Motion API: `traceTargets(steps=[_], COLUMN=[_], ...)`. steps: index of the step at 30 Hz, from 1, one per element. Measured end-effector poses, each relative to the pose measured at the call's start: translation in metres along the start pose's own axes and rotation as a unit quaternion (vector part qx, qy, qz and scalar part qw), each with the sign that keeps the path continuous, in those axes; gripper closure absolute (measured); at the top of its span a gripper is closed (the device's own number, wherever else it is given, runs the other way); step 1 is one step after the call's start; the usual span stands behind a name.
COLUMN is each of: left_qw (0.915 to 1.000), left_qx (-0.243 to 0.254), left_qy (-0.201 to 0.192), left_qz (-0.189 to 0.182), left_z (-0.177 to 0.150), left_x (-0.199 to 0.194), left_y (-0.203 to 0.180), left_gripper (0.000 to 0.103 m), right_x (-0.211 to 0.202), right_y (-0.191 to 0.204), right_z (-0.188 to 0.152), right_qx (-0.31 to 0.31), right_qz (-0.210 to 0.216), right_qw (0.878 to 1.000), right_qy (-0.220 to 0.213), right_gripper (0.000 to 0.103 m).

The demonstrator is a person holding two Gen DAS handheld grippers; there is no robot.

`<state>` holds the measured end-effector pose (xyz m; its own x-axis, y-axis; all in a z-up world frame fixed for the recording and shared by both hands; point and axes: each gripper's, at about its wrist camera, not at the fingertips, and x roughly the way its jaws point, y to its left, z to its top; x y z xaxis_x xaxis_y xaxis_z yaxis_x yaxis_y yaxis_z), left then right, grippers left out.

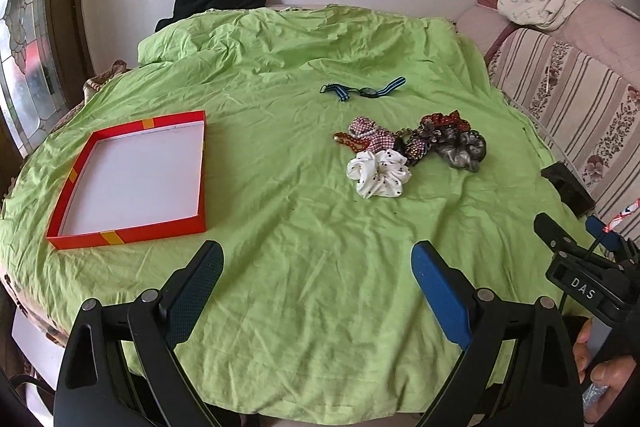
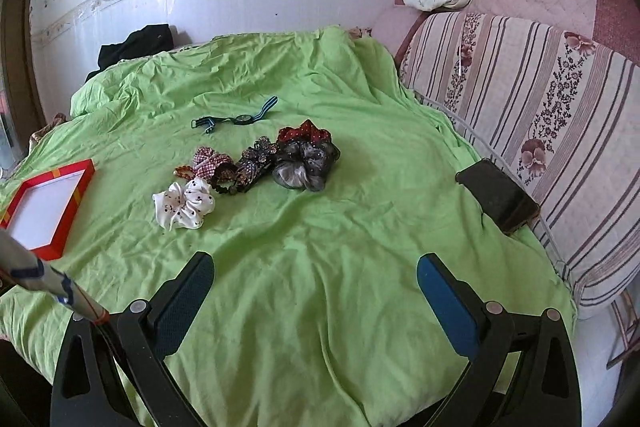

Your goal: Organize jewelry

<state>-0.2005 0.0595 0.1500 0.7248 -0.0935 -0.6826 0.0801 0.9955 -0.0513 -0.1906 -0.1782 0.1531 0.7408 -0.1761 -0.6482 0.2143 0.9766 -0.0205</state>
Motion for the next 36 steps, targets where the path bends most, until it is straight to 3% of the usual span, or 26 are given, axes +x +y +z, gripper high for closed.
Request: traceTargets(steps=[10,17,18,20,21,23,24,27,28,31,36], left_qw=[0.9996,0.9943,0.9930,0.9901,0.9872,0.9836,0.9804,0.9787,0.9787,0.9779,0.9803], left_qx=[0.026,0.029,0.023,0.009,0.002,-0.011,-0.020,-0.015,-0.013,-0.016,-0.032], left_qy=[0.007,0.023,0.033,0.063,0.091,0.126,0.148,0.150,0.152,0.157,0.164], left_qz=[0.008,0.100,0.111,0.125,0.131,0.129,0.128,0.140,0.137,0.138,0.105], left_z=[0.004,0.041,0.046,0.053,0.055,0.055,0.051,0.047,0.047,0.044,0.026], left_x=[0.017,0.089,0.104,0.135,0.156,0.180,0.194,0.202,0.201,0.195,0.171], left_y=[-0.003,0.047,0.058,0.079,0.092,0.107,0.116,0.121,0.120,0.117,0.107], left_gripper=[0.008,0.010,0.013,0.033,0.038,0.063,0.067,0.084,0.094,0.099,0.099], right_x=[0.010,0.026,0.028,0.031,0.033,0.039,0.042,0.049,0.051,0.055,0.055], right_y=[-0.001,-0.006,-0.006,-0.008,-0.008,-0.008,-0.010,-0.011,-0.011,-0.010,-0.007], right_z=[-0.004,-0.011,-0.012,-0.012,-0.013,-0.013,-0.013,-0.014,-0.015,-0.016,-0.017], right_qx=[0.000,0.008,0.009,0.010,0.011,0.012,0.013,0.018,0.018,0.022,0.016], right_qz=[0.001,0.000,0.000,0.001,0.001,0.002,0.003,0.004,0.005,0.006,0.016], right_qw=[1.000,1.000,1.000,1.000,1.000,0.999,0.999,0.999,0.999,0.998,0.998], right_qy=[0.009,0.026,0.026,0.026,0.028,0.034,0.037,0.045,0.046,0.052,0.053], right_gripper=[0.000,0.000,0.000,0.000,0.000,0.000,0.000,0.000,0.000,0.000,0.000])
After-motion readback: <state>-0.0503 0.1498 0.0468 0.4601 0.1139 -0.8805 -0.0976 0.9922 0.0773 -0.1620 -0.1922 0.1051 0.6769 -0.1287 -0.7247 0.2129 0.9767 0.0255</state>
